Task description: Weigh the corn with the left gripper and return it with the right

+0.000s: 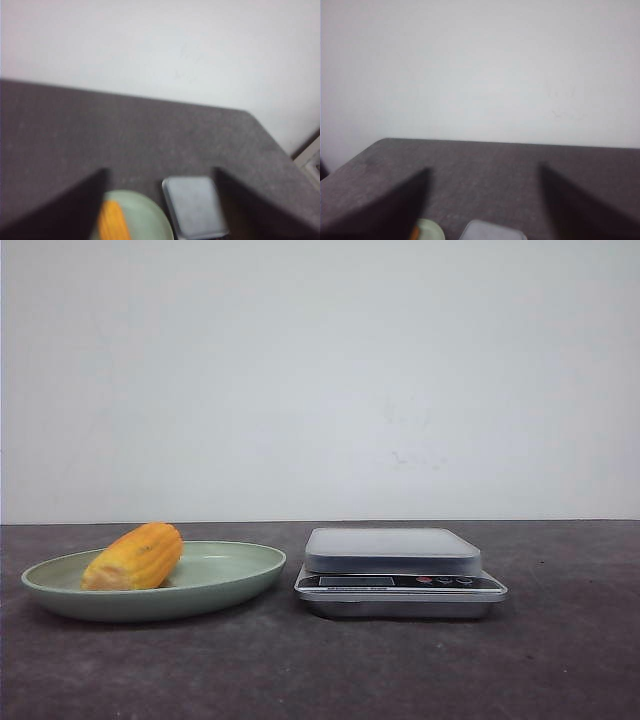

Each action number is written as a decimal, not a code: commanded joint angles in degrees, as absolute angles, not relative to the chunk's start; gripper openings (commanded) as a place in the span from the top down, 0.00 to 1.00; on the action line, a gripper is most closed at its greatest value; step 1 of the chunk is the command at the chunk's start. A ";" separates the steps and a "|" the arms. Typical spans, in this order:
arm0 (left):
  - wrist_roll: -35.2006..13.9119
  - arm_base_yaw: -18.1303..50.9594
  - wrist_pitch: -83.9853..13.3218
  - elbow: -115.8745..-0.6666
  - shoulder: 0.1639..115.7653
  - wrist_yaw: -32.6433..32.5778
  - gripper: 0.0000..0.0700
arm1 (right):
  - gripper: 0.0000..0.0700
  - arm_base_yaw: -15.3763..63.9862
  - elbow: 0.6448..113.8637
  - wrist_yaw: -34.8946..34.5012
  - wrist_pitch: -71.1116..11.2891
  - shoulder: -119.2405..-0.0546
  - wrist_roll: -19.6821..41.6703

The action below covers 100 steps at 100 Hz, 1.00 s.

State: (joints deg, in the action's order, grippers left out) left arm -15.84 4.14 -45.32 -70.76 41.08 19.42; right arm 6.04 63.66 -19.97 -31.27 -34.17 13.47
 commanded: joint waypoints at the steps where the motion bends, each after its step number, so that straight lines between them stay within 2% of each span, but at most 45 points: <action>1: -15.22 4.14 -46.81 -71.64 41.65 19.55 0.08 | 0.06 6.20 64.34 -21.15 -31.09 -34.44 13.06; 22: -17.32 4.73 -49.82 -71.61 45.23 20.32 0.08 | 0.06 6.24 64.34 -22.50 -31.48 -34.61 13.13; 38: -17.82 8.86 -50.89 -71.61 50.74 22.02 0.09 | 0.06 6.24 64.34 -22.52 -32.51 -34.79 13.50; 63: -20.14 17.45 -50.81 -71.61 64.82 14.39 0.09 | 0.06 6.24 64.34 -22.52 -35.42 -35.57 13.02; 100: -20.21 22.68 -42.37 -71.61 88.14 13.30 0.09 | 0.06 6.24 64.34 -22.50 -39.27 -35.48 12.71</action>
State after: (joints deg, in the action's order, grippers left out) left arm -20.12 22.28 -43.70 -70.76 84.88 13.58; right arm 6.07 63.66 -22.37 -39.68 -35.29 13.30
